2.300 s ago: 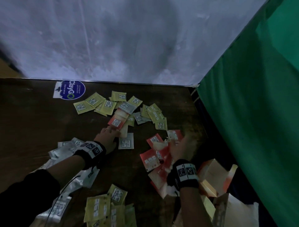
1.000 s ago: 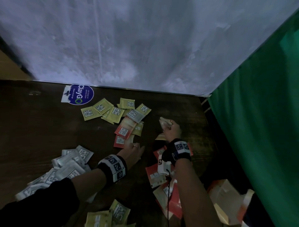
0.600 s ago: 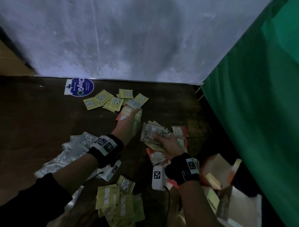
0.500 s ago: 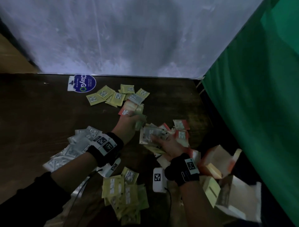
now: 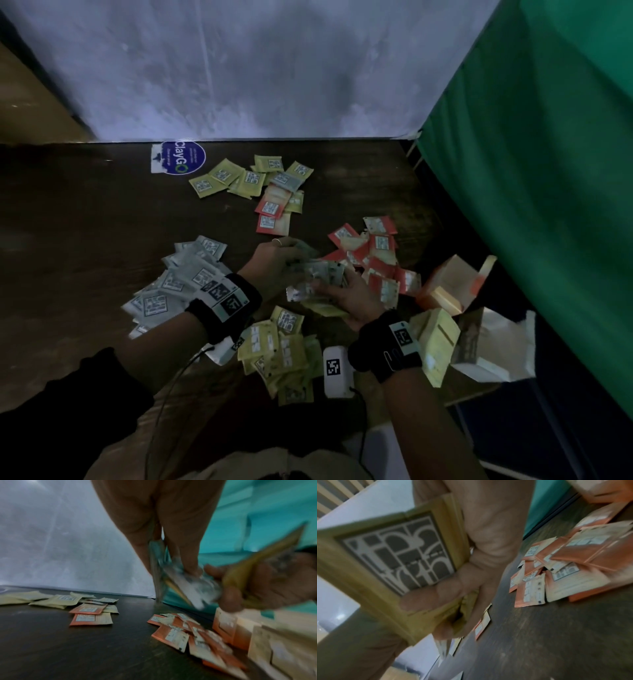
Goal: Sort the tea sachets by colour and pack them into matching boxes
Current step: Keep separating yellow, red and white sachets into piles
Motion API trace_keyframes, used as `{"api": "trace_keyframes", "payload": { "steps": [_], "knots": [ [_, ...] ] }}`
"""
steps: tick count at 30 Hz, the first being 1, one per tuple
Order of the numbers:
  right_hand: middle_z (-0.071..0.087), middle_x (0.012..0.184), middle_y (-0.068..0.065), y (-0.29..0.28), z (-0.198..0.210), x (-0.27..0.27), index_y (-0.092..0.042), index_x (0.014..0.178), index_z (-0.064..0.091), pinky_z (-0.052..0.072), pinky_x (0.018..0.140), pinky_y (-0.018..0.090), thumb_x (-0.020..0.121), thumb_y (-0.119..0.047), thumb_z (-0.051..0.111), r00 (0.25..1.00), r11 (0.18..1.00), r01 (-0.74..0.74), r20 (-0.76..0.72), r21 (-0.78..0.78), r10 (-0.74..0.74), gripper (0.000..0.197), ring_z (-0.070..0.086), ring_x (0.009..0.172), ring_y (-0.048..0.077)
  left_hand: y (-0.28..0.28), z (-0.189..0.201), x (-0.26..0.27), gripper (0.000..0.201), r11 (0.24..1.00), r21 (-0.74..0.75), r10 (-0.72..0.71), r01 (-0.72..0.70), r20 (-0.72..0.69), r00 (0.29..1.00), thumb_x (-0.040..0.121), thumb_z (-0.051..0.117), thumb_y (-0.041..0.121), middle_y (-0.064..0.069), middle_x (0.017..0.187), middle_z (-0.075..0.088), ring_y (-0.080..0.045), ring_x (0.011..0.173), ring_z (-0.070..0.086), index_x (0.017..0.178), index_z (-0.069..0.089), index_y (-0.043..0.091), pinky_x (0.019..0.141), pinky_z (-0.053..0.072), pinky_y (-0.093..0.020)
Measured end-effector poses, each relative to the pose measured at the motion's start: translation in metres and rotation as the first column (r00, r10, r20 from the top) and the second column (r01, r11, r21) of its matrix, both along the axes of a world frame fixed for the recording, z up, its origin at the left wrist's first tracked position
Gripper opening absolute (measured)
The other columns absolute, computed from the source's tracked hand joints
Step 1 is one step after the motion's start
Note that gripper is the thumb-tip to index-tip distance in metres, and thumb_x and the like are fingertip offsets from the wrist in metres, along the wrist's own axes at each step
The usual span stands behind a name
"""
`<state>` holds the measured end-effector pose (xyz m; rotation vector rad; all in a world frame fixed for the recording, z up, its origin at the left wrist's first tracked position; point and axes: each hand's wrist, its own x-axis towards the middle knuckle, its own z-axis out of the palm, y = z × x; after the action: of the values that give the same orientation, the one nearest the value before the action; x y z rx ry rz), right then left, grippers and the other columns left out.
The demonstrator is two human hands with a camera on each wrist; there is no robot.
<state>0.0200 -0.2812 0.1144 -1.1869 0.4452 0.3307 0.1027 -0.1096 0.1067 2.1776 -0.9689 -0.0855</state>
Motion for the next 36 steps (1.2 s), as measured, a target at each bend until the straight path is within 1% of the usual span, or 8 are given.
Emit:
{"api": "trace_keyframes", "payload": {
  "steps": [4,9,12,14,16,22,29,36],
  "knots": [
    [0.07,0.097,0.015,0.003,-0.001,-0.016,-0.005,0.108,0.061,0.058,0.067,0.032,0.085,0.004,0.063,1.0,0.999,0.027,-0.015,0.038,-0.027,0.025,0.071,0.081,0.024,0.002,0.001,0.0,0.039,0.978,0.207,0.026,-0.008,-0.082,0.996,0.076,0.071,0.04,-0.007,0.107,0.066,-0.023,0.091,0.063,0.098,0.071,0.008,0.076,0.04,-0.02],
    [0.069,0.107,0.018,-0.005,-0.011,-0.03,-0.004,0.113,0.062,0.058,0.076,0.039,0.061,-0.015,0.082,0.985,0.986,0.146,-0.103,0.076,-0.138,0.057,0.069,0.091,0.03,0.019,0.008,-0.003,0.022,0.991,0.101,0.115,-0.084,-0.361,0.925,0.083,0.068,0.031,0.013,0.082,0.062,0.004,0.073,0.057,0.101,0.069,0.017,0.071,0.042,-0.018],
    [0.072,0.098,0.012,-0.014,-0.018,-0.043,-0.01,0.107,0.064,0.059,0.073,0.036,0.083,-0.007,0.068,0.965,0.972,0.231,-0.133,0.033,-0.225,0.024,0.07,0.083,0.024,0.043,0.006,0.002,0.017,0.987,0.045,0.156,-0.157,-0.536,0.829,0.084,0.067,0.031,0.0,0.096,0.068,-0.014,0.09,0.064,0.097,0.068,0.02,0.081,0.053,-0.036],
    [0.071,0.105,0.01,-0.02,-0.025,-0.049,-0.011,0.11,0.066,0.057,0.079,0.037,0.086,-0.012,0.069,0.954,0.942,0.241,-0.121,-0.234,-0.274,0.024,0.068,0.091,0.022,0.058,0.003,0.005,0.017,0.974,0.094,0.225,-0.207,-0.524,0.821,0.083,0.065,0.036,-0.002,0.098,0.068,-0.019,0.09,0.064,0.092,0.067,0.021,0.079,0.052,-0.036],
    [0.066,0.117,0.007,-0.023,-0.034,-0.053,-0.014,0.113,0.068,0.05,0.094,0.039,0.085,-0.021,0.071,0.963,0.735,0.19,-0.023,-0.65,-0.269,0.029,0.061,0.106,0.022,0.073,-0.006,0.007,0.015,0.931,0.219,0.36,-0.292,-0.415,0.836,0.085,0.065,0.032,-0.004,0.094,0.066,-0.019,0.083,0.06,0.091,0.065,0.019,0.07,0.046,-0.03],
    [0.062,0.121,0.009,0.018,-0.043,-0.051,-0.012,0.119,0.066,0.045,0.103,0.034,0.092,-0.007,0.057,0.966,0.375,0.127,0.2,-0.918,0.162,0.028,0.055,0.107,0.013,0.113,-0.038,0.019,0.032,0.706,0.472,0.671,-0.528,-0.206,0.713,0.087,0.065,0.025,-0.02,0.11,0.064,-0.036,0.104,0.058,0.111,0.063,0.005,0.091,0.041,-0.039],
    [0.003,0.161,0.0,0.042,-0.066,-0.058,-0.025,0.153,0.012,0.013,0.119,0.048,0.087,-0.042,0.062,0.711,0.268,-0.587,-0.329,-0.764,0.621,0.084,-0.002,0.148,0.028,0.122,-0.064,0.007,0.049,0.584,0.606,0.747,-0.54,-0.142,0.649,0.089,0.057,0.022,-0.015,0.147,0.026,-0.039,0.129,0.031,0.136,0.043,0.019,0.104,0.032,-0.052],
    [0.023,0.156,0.005,0.018,-0.07,-0.078,-0.015,0.151,0.02,0.026,0.115,0.035,0.083,-0.047,0.067,0.892,0.514,-0.373,-0.145,-0.773,0.428,0.089,0.025,0.142,0.019,0.118,-0.061,0.005,0.04,0.604,0.609,0.713,-0.514,-0.126,0.689,0.09,0.053,0.023,-0.014,0.147,0.032,-0.038,0.128,0.037,0.13,0.05,0.019,0.103,0.035,-0.051]
  ]
}}
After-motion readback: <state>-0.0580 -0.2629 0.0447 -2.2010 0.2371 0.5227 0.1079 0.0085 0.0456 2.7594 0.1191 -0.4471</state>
